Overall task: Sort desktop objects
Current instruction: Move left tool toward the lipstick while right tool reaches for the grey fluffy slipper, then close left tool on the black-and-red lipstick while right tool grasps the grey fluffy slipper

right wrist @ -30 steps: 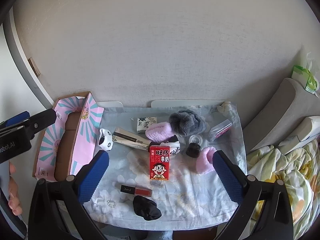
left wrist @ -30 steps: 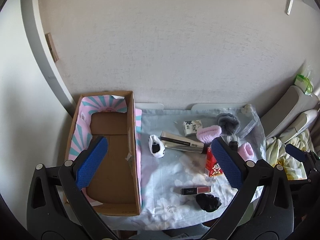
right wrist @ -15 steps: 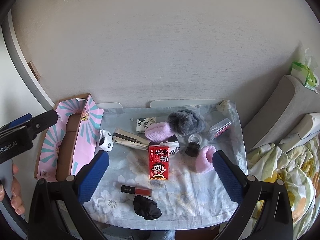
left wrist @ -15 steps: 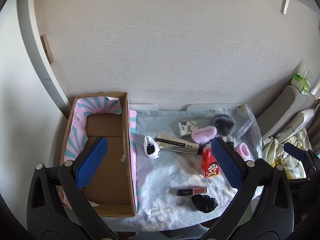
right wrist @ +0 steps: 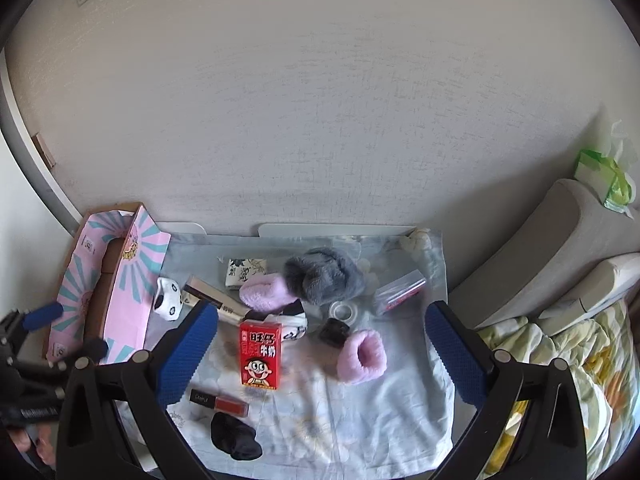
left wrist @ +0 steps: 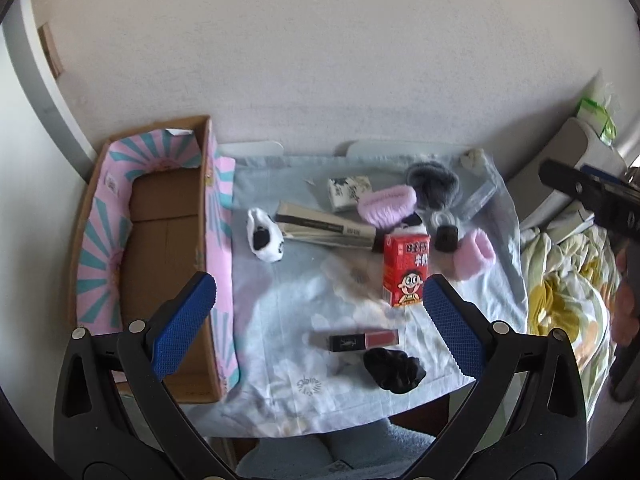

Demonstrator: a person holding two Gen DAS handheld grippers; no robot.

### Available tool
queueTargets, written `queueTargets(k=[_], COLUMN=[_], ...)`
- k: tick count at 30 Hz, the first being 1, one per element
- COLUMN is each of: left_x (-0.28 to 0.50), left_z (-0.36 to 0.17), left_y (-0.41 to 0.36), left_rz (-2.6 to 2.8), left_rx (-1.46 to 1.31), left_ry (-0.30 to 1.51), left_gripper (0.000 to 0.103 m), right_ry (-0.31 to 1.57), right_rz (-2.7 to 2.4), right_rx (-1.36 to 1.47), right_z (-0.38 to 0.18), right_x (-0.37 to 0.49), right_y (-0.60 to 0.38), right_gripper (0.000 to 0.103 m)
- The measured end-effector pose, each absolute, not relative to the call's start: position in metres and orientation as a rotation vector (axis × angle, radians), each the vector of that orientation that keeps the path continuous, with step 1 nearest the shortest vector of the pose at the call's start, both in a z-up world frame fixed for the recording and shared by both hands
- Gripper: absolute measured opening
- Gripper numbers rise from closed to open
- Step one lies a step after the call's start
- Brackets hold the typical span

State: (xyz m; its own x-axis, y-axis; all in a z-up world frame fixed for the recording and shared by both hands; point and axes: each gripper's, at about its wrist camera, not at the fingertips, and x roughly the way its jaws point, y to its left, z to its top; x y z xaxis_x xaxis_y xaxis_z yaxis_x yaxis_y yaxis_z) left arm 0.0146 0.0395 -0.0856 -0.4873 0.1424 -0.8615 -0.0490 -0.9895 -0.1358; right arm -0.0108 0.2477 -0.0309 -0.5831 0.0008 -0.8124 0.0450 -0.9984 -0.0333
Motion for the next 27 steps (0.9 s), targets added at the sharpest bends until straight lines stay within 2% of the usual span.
queueTargets(k=[4, 8, 18, 27], left_x=[0.015, 0.014, 0.028, 0.017], left_z=[-0.097, -0.115, -0.196, -0.240], left_y=[0.053, 0.062, 0.092, 0.117], left_rz=[2.600, 2.565, 2.430, 2.376], left_rx=[-1.546, -1.590, -1.764, -1.852], left_ry=[-0.115, -0.124, -0.044, 0.010], left_gripper=[0.103, 0.103, 0.103, 0.103], right_ry=[0.094, 0.207, 0.304, 0.393], right_rz=[-2.724, -2.657, -2.482, -2.348], right_rx=[1.438, 1.449, 1.507, 1.573], right_z=[-0.044, -0.067, -0.117, -0.165], right_x=[-0.024, -0.039, -0.075, -0.105], right_y=[0.254, 0.254, 0.265, 0.264], right_gripper=[0.103, 0.103, 0.103, 0.103])
